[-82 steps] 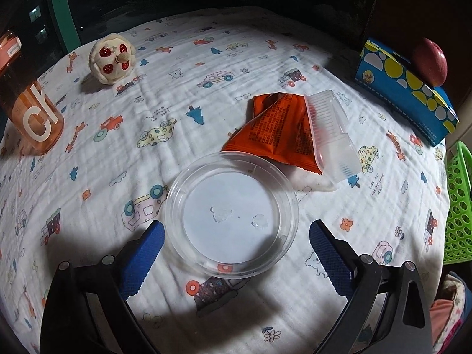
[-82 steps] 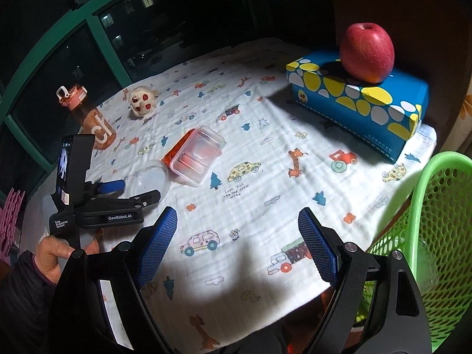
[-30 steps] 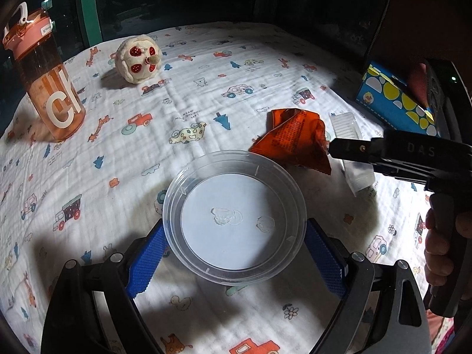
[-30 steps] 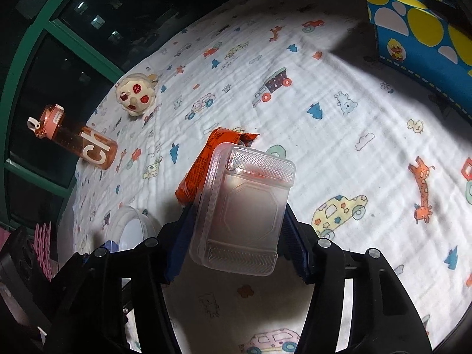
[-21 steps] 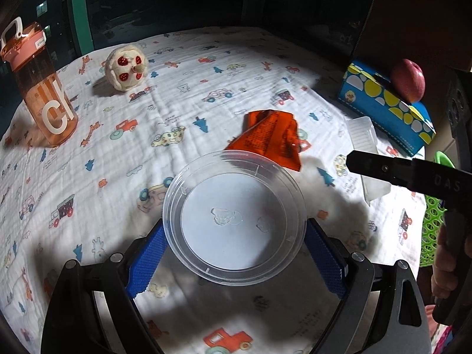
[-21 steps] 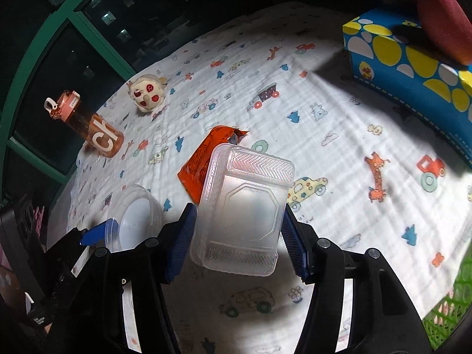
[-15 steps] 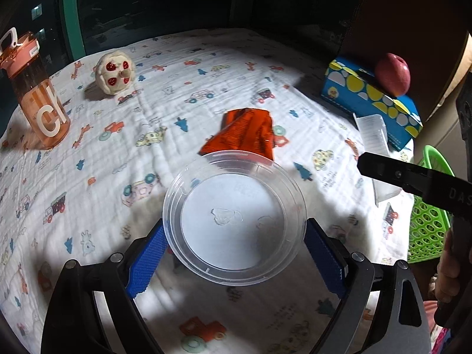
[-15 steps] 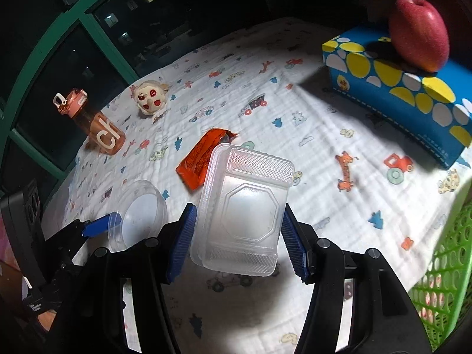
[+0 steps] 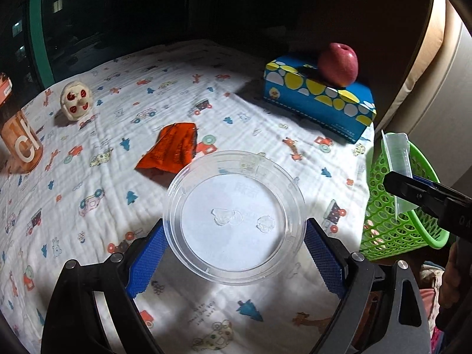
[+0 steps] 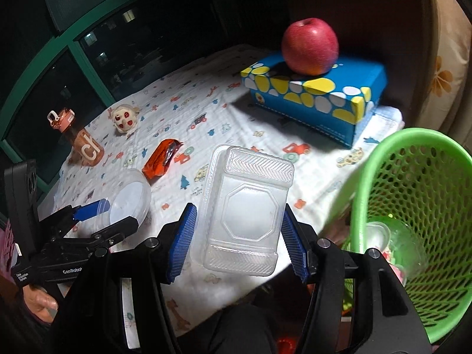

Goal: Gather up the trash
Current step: 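Carry the clear box and clear lid over the green basket with both tools, then open the right tool to drop the box while the left tool drops the lid into the basket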

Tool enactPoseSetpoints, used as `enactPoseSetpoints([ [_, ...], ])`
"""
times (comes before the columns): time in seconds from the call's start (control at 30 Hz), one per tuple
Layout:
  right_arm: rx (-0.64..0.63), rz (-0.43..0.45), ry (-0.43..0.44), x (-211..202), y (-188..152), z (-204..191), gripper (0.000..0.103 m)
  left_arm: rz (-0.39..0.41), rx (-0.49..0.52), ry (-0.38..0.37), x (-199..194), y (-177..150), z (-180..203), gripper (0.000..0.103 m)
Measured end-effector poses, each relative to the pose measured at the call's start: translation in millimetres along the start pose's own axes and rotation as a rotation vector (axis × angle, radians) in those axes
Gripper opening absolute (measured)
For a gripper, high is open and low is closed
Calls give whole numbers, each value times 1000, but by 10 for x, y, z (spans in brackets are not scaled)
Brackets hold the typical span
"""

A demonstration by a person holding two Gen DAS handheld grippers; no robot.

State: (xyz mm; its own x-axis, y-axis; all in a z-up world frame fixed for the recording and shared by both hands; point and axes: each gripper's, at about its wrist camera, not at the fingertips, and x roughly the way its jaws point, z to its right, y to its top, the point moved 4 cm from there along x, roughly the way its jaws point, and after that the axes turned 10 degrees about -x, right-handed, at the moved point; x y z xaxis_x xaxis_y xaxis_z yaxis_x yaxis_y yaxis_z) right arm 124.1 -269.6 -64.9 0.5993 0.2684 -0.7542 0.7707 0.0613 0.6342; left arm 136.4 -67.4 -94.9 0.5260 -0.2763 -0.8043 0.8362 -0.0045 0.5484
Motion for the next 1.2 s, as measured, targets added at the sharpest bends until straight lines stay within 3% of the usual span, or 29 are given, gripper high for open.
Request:
enactPoseSetpoints([
  [0.67,146,52,-260,-761,-466,1194,58,1,166,-145,-31,123,1404,88],
  [1.0,212,43,-305,-894,-670,1611,59,-23,239,-193,117,147,2022,88],
  [1.2,235,46,-312,-956,-757,1731,67,-44,276,-215,220,87,2315,88],
])
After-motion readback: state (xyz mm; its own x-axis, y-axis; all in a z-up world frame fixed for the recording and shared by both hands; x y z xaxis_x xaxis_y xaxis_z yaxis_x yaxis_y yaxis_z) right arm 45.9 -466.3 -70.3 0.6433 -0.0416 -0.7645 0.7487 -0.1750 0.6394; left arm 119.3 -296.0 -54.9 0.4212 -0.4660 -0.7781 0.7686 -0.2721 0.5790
